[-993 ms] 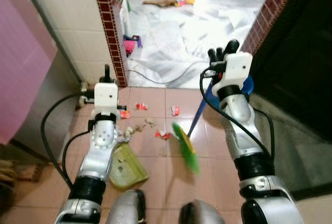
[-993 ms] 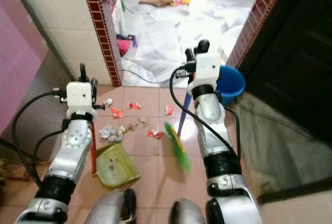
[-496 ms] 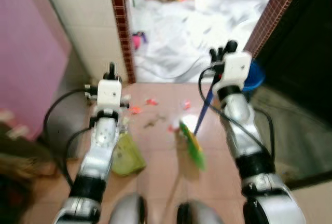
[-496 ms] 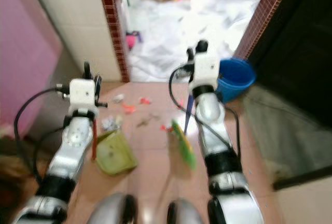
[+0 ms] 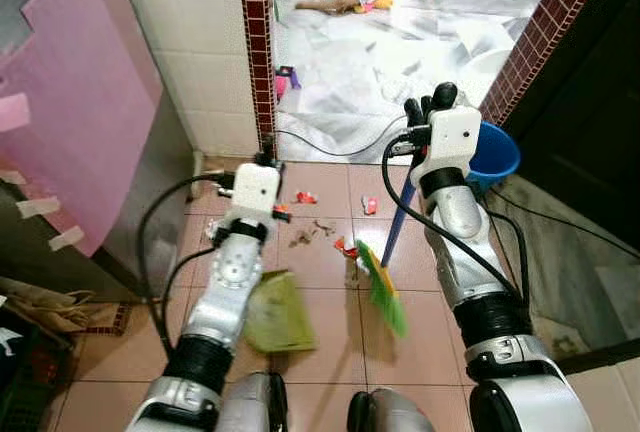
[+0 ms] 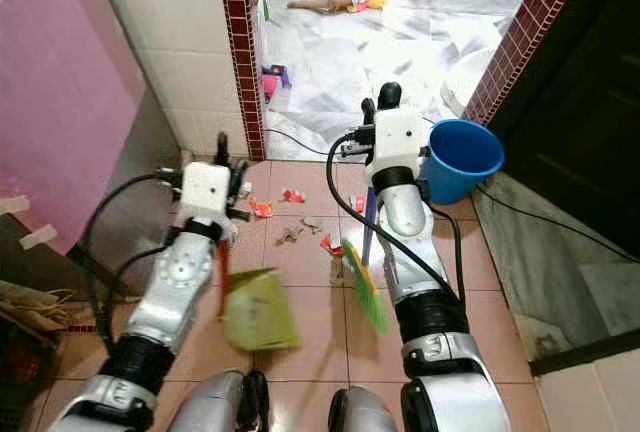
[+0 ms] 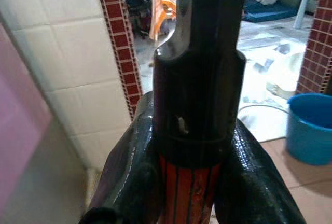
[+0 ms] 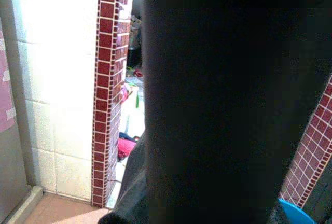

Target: Sweep floor

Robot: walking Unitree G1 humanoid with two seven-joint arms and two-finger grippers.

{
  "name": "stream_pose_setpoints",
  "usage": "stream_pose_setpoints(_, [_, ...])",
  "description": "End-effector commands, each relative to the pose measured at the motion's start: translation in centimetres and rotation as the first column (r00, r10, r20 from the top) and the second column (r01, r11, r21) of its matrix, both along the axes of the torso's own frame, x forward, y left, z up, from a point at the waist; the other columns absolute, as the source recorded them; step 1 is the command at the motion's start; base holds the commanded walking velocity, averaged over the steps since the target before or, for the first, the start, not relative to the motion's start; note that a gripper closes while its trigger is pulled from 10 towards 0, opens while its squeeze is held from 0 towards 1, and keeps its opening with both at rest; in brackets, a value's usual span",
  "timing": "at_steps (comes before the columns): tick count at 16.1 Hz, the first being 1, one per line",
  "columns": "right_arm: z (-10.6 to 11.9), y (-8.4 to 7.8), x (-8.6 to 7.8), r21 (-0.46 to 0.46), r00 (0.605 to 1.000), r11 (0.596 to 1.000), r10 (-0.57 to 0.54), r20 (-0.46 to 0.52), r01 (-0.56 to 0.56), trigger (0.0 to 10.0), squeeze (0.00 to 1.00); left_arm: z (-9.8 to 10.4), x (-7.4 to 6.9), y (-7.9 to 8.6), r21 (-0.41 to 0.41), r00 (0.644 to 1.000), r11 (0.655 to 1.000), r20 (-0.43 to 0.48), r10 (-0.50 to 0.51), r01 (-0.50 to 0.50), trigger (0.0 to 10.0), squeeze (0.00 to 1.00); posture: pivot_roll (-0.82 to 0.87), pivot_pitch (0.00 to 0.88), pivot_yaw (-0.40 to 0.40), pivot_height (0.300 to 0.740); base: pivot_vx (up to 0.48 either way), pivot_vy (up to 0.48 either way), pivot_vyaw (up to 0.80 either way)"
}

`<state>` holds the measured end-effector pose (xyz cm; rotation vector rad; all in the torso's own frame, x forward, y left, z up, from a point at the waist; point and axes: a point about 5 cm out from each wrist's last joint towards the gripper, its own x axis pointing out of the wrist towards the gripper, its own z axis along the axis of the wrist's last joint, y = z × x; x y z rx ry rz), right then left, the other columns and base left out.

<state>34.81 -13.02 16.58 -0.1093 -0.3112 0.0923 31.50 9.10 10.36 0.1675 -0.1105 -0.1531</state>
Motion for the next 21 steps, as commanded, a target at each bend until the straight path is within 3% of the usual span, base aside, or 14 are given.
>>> stream_pose_setpoints(1, [1.6, -0.1, 0.2, -0.004, 0.998, 1.0, -0.006, 0.068, 0.007, 10.0, 0.0, 1.0, 0.2, -0.6, 0.011, 0.998, 0.999, 0.05, -0.031, 0.031, 10.0, 0.0, 0.05, 0.099, -0.03, 0.74, 0.0, 0.0, 0.0])
stream_pose_setpoints(7, [1.1, 0.1, 0.2, 0.009, 0.999, 1.0, -0.002, 0.053, 0.002, 10.0, 0.0, 0.5, 0.3, -0.6, -0.012, 0.999, 0.999, 0.022, -0.043, 0.043, 10.0, 0.0, 0.04, 0.11, -0.019, 0.74, 0.0, 0.0, 0.0])
stream_pose_setpoints(8, [0.8, 0.5, 0.2, 0.03, 0.999, 0.999, 0.025, 0.029, -0.026, 10.0, 0.0, -0.2, 0.4, -0.4, -0.03, 1.0, 0.999, -0.013, -0.029, 0.028, 10.0, 0.0, 0.05, 0.111, -0.021, 0.74, 0.0, 0.0, 0.0])
stream_pose_setpoints(9, [0.0, 1.4, 0.3, 0.076, 0.995, 0.993, 0.094, -0.038, -0.091, 10.0, 0.0, -1.7, 0.5, -0.7, -0.091, 0.992, 0.995, -0.121, -0.038, 0.027, 10.0, 0.0, 0.04, 0.112, -0.024, 0.74, 0.0, 0.0, 0.0])
stream_pose_setpoints(10, [-0.2, 1.5, 0.3, 0.084, 0.993, 0.991, 0.104, -0.048, -0.099, 10.0, 0.0, -2.0, 0.4, -0.8, -0.106, 0.989, 0.994, -0.139, -0.041, 0.026, 10.0, 0.0, 0.04, 0.112, -0.024, 0.74, 0.0, 0.0, 0.0])
stream_pose_setpoints(11, [-0.8, 2.1, 0.2, 0.11, 0.982, 0.982, 0.165, -0.095, -0.155, 10.0, 0.0, -3.2, 0.2, -0.5, -0.136, 0.981, 0.99, -0.195, 0.008, -0.035, 10.0, 0.0, 0.04, 0.113, -0.03, 0.74, 0.0, 0.0, 0.0])
stream_pose_setpoints(14, [-1.6, 2.4, 0.2, 0.143, 0.96, 0.968, 0.229, -0.163, -0.207, 10.0, 0.0, -3.4, 0.7, -0.2, -0.189, 0.975, 0.98, -0.223, 0.022, -0.065, 10.0, 0.0, 0.03, 0.112, -0.04, 0.74, 0.0, 0.0, 0.0])
stream_pose_setpoints(18, [-1.3, 3.9, -0.3, 0.221, 0.879, 0.897, 0.428, -0.211, -0.384, 10.0, 0.0, -3.8, 0.8, -0.8, -0.191, 0.971, 0.981, -0.239, -0.002, -0.045, 10.0, 0.0, 0.02, 0.111, -0.044, 0.74, 0.0, 0.0, 0.0])
stream_pose_setpoints(20, [1.3, 4.5, -0.1, 0.321, 0.83, 0.822, 0.536, -0.155, -0.47, 10.0, 0.0, -3.9, 0.9, -0.9, -0.195, 0.969, 0.98, -0.247, -0.002, -0.048, 10.0, 0.0, 0.02, 0.111, -0.046, 0.74, 0.0, 0.0, 0.0])
stream_pose_setpoints(21, [2.1, 4.5, 0.0, 0.314, 0.82, 0.809, 0.557, -0.134, -0.497, 10.0, 0.0, -3.9, 1.0, -0.9, -0.193, 0.969, 0.98, -0.248, -0.002, -0.047, 10.0, 0.0, 0.02, 0.109, -0.046, 0.74, 0.0, 0.0, 0.0])
